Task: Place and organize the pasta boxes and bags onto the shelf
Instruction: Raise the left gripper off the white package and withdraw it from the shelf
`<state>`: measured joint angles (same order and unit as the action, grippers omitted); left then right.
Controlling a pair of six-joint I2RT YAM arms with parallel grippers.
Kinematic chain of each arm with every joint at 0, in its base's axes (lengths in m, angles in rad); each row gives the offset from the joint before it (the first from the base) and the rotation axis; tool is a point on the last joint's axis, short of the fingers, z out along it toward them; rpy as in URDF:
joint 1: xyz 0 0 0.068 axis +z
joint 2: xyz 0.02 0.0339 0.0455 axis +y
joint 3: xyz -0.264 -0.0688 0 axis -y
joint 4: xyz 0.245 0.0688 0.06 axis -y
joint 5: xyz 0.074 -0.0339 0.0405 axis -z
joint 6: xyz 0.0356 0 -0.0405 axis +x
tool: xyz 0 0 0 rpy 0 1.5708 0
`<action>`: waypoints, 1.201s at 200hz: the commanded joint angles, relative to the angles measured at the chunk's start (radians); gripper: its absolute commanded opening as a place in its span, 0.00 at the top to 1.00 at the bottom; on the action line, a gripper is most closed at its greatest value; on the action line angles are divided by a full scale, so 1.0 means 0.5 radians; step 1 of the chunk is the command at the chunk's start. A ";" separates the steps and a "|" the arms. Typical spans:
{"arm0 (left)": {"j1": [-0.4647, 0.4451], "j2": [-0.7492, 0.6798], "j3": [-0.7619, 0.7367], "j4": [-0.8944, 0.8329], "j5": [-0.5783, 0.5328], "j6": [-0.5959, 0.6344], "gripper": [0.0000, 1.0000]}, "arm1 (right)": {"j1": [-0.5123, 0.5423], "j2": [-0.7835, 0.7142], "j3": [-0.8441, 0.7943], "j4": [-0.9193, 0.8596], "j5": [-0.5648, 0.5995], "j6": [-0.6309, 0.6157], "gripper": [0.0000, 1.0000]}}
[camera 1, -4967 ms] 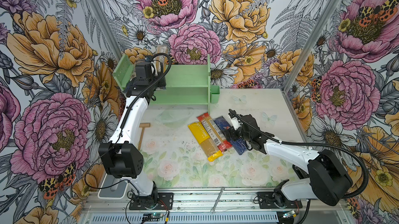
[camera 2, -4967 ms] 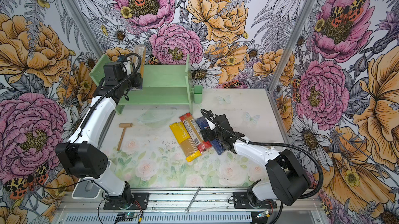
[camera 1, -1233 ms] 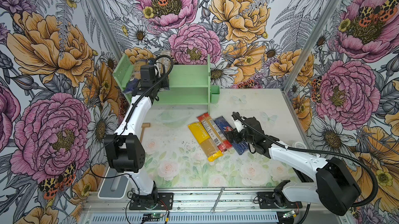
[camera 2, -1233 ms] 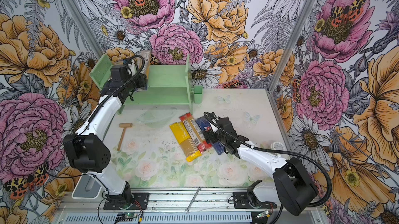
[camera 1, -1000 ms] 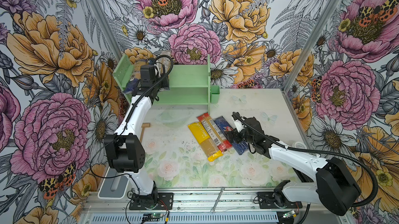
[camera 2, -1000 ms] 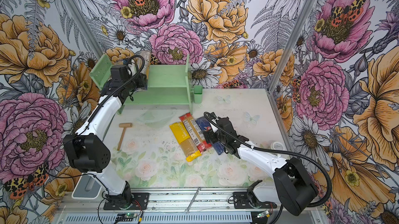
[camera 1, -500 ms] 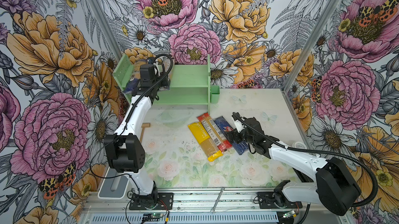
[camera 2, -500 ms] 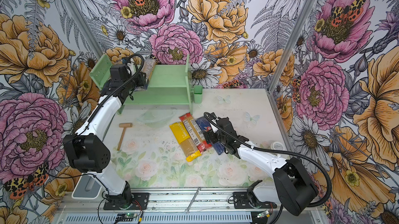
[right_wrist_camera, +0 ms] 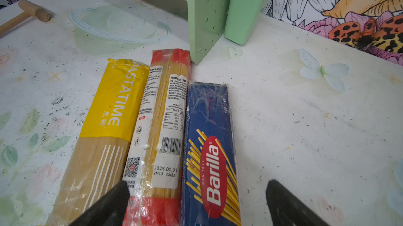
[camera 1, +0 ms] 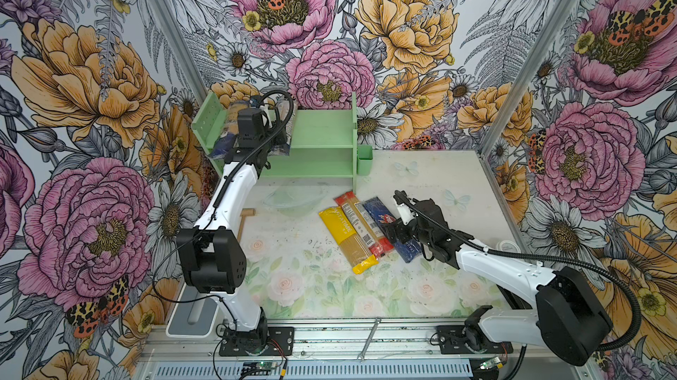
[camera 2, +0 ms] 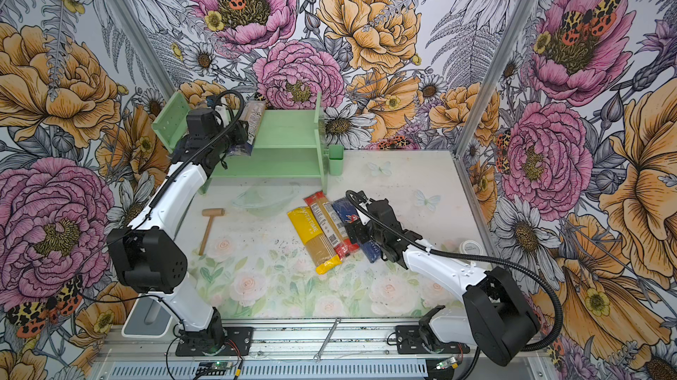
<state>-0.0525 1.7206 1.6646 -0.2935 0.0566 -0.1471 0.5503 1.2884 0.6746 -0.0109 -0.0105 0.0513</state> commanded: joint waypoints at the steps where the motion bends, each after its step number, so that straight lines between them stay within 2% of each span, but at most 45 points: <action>1: -0.023 -0.107 -0.025 0.059 -0.035 -0.012 0.48 | -0.007 -0.055 -0.027 0.022 0.033 -0.008 0.01; 85: -0.063 -0.265 -0.054 0.024 -0.028 0.061 0.39 | -0.008 -0.080 -0.023 0.003 0.033 -0.012 0.00; 110: -0.099 -0.319 -0.067 0.013 0.020 0.084 0.28 | -0.005 -0.093 -0.021 -0.003 0.037 -0.020 0.01; 164: -0.196 -0.456 -0.125 -0.029 0.011 0.115 0.17 | -0.011 -0.111 0.001 -0.018 0.051 -0.059 0.00; 240: -0.332 -0.640 -0.349 -0.045 -0.044 0.089 0.11 | -0.020 -0.126 0.090 -0.100 0.101 -0.066 0.00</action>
<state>-0.1963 1.4254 1.5227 -0.3031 0.0528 -0.1020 0.5438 1.2549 0.6708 -0.0231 0.0025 0.0170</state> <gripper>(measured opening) 0.884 0.995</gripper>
